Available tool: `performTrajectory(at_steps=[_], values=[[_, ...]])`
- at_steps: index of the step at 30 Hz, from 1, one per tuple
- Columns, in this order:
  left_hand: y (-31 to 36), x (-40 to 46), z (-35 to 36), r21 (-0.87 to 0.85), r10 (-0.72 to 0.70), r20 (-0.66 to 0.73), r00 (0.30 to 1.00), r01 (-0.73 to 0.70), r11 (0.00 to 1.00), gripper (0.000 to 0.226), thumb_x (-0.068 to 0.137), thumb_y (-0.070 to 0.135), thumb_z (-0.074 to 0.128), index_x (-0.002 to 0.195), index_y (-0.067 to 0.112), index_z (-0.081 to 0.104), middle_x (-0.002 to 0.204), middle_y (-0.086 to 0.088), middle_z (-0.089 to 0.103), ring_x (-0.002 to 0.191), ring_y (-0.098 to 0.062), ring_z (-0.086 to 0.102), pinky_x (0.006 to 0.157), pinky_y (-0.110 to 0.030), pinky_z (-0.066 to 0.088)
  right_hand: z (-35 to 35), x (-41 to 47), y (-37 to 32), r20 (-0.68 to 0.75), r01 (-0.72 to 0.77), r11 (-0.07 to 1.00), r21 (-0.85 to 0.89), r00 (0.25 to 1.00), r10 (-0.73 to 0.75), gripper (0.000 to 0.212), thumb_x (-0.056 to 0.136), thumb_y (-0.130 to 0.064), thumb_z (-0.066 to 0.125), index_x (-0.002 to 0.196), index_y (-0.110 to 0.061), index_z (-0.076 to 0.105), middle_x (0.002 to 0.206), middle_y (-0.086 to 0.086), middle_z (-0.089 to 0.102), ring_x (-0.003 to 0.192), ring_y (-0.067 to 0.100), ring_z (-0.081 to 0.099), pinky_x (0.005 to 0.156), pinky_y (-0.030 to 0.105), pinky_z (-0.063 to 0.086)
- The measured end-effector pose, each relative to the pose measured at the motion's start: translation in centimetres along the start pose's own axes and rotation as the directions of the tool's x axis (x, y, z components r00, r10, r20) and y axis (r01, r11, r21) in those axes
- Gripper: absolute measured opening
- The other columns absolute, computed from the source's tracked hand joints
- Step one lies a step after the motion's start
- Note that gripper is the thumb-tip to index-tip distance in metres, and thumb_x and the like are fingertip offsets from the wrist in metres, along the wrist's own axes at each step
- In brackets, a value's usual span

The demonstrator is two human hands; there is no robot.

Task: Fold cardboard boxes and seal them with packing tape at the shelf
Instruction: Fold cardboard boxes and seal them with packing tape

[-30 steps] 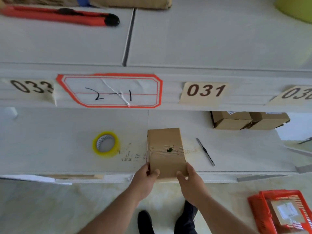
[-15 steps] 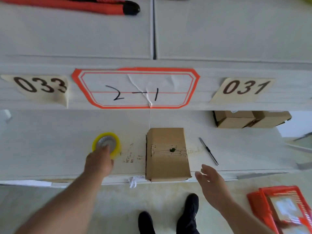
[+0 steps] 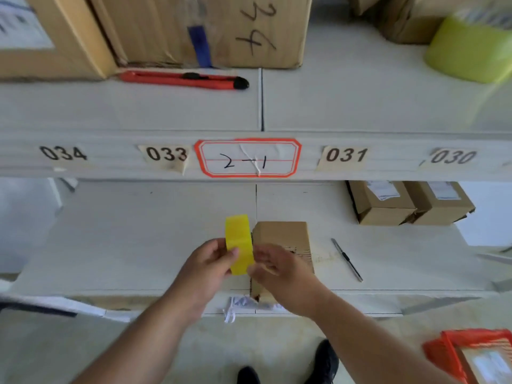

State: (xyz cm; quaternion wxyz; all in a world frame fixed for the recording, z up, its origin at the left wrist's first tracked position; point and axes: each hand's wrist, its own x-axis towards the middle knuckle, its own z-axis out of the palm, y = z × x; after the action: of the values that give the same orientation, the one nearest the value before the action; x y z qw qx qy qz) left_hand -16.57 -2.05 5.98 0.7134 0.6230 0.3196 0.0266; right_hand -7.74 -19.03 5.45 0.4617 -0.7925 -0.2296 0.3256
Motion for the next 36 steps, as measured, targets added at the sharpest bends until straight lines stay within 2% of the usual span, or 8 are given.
performTrajectory(at_steps=[3,5,9,16,18,23,29,36], values=[[1.2,-1.9,2.2,-0.064,0.028,0.027,0.999,-0.026,0.998,0.015,0.1,0.011,0.064,0.115,0.008,0.068,0.107,-0.007,0.078,0.102,-0.02,0.074,0.102,-0.045,0.056,-0.2,-0.7,-2.0,-0.029,0.101,0.993,-0.069,0.994,-0.103,0.043,0.088,-0.06,0.064,0.112,-0.024,0.065,0.103,-0.001,0.074,0.096,0.019,0.069,0.088,0.046,0.056],[1.4,-1.9,2.2,0.125,0.138,-0.029,0.99,-0.134,0.983,0.03,0.096,0.018,0.072,0.124,0.014,0.062,0.121,-0.003,0.072,0.11,-0.014,0.069,0.103,-0.043,0.055,-1.1,-1.1,-1.9,-0.048,0.127,0.991,-0.032,0.991,-0.128,0.033,0.093,-0.05,0.068,0.1,-0.018,0.064,0.09,0.003,0.071,0.08,0.022,0.065,0.077,0.043,0.054],[2.1,-1.2,0.9,0.619,0.358,0.239,0.903,-0.426,0.66,0.068,0.096,0.034,0.069,0.156,0.036,0.036,0.159,0.021,0.032,0.144,0.003,0.033,0.12,-0.028,0.031,-2.5,-1.9,-1.0,0.028,0.133,0.981,-0.144,0.991,-0.13,0.027,0.094,-0.03,0.071,0.08,-0.022,0.05,0.068,-0.01,0.046,0.063,0.008,0.041,0.062,0.03,0.036],[1.5,-1.3,1.8,0.724,0.583,0.349,0.734,-0.606,0.33,0.03,0.097,0.027,0.068,0.127,0.024,0.067,0.118,0.014,0.06,0.108,-0.004,0.055,0.092,-0.022,0.048,-3.5,-2.6,0.0,0.046,0.098,0.967,-0.235,0.995,-0.09,0.027,0.093,-0.033,0.068,0.077,-0.024,0.048,0.069,-0.005,0.046,0.062,0.01,0.04,0.06,0.03,0.037],[1.1,-0.9,2.0,0.7,0.591,0.35,0.727,-0.622,0.351,0.016,0.095,0.022,0.071,0.11,0.025,0.068,0.104,0.015,0.058,0.095,-0.003,0.058,0.083,-0.023,0.051,-3.7,-2.8,0.1,0.057,0.088,0.966,-0.244,0.995,-0.076,0.028,0.092,-0.034,0.068,0.077,-0.022,0.047,0.07,-0.003,0.046,0.062,0.011,0.04,0.06,0.031,0.037],[1.2,-0.1,2.5,0.593,0.47,0.205,0.859,-0.491,0.638,0.019,0.096,0.025,0.071,0.093,0.039,0.06,0.096,0.015,0.061,0.09,-0.008,0.06,0.075,-0.015,0.047,-4.6,-3.2,0.1,0.11,0.093,0.959,-0.268,0.992,-0.065,0.028,0.091,-0.033,0.069,0.083,-0.016,0.049,0.079,0.009,0.05,0.065,0.013,0.042,0.061,0.035,0.039],[-0.6,-0.7,2.9,0.696,0.559,0.305,0.771,-0.581,0.421,0.023,0.103,0.015,0.055,0.09,0.032,0.046,0.089,0.021,0.045,0.085,0.002,0.048,0.071,-0.013,0.035,-5.1,-3.3,0.2,0.123,0.047,0.957,-0.286,0.992,-0.012,0.028,0.087,-0.034,0.068,0.085,-0.012,0.05,0.076,0.004,0.045,0.064,0.013,0.041,0.059,0.031,0.037],[-1.1,-2.4,4.7,0.631,0.586,0.179,0.79,-0.549,0.548,0.022,0.105,0.013,0.048,0.089,0.027,0.045,0.084,0.018,0.05,0.079,-0.002,0.052,0.07,-0.01,0.038,-6.6,-2.3,-0.4,-0.033,-0.072,0.871,-0.487,0.997,0.065,0.03,0.086,-0.052,0.064,0.087,-0.023,0.059,0.072,-0.002,0.061,0.07,0.019,0.059,0.062,0.033,0.045]])
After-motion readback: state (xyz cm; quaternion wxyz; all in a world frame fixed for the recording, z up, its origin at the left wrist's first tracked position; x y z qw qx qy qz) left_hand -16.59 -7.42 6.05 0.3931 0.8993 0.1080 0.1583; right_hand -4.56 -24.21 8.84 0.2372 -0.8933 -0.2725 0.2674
